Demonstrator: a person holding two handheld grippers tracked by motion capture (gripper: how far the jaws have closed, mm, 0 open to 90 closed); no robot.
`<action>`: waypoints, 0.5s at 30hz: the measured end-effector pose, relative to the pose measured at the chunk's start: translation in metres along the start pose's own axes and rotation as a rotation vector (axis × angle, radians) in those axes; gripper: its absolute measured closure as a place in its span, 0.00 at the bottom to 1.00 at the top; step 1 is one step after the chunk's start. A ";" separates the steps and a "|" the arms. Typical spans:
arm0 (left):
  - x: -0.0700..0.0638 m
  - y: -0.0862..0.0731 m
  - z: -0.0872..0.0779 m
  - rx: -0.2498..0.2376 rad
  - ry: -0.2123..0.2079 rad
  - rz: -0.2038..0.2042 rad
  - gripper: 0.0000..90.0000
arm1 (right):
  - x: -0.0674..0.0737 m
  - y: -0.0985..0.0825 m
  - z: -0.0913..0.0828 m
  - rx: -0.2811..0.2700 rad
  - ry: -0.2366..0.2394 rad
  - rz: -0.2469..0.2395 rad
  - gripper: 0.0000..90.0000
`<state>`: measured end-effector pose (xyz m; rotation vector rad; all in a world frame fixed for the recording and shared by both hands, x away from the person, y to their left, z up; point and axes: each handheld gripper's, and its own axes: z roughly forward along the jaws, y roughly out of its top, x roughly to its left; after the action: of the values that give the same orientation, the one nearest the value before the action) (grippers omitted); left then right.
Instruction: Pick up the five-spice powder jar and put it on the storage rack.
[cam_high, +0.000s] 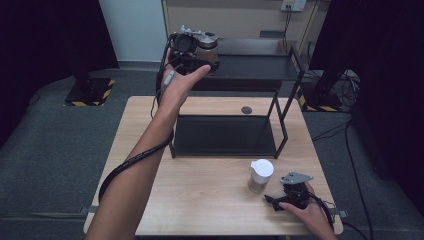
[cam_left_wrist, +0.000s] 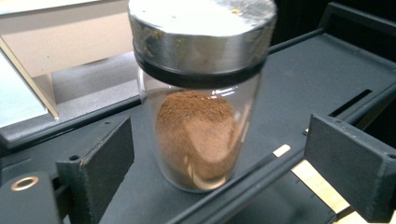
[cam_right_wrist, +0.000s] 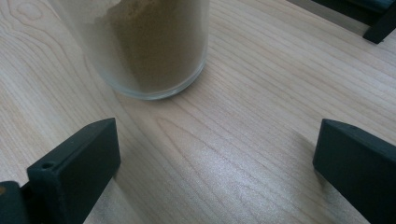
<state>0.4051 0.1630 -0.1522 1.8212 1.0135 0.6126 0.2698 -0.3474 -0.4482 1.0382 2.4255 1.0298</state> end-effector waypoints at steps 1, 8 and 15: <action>0.000 -0.002 -0.002 -0.002 -0.004 0.002 0.08 | 0.000 0.000 0.000 0.000 0.000 0.000 0.02; -0.003 -0.024 -0.021 -0.048 -0.055 0.044 0.09 | 0.000 0.000 0.000 0.000 0.000 0.000 0.02; 0.003 -0.037 -0.031 -0.087 -0.128 0.116 0.10 | 0.000 0.000 0.000 0.000 0.000 0.000 0.01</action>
<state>0.3692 0.1883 -0.1720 1.8265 0.7894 0.5928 0.2699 -0.3474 -0.4482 1.0385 2.4258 1.0294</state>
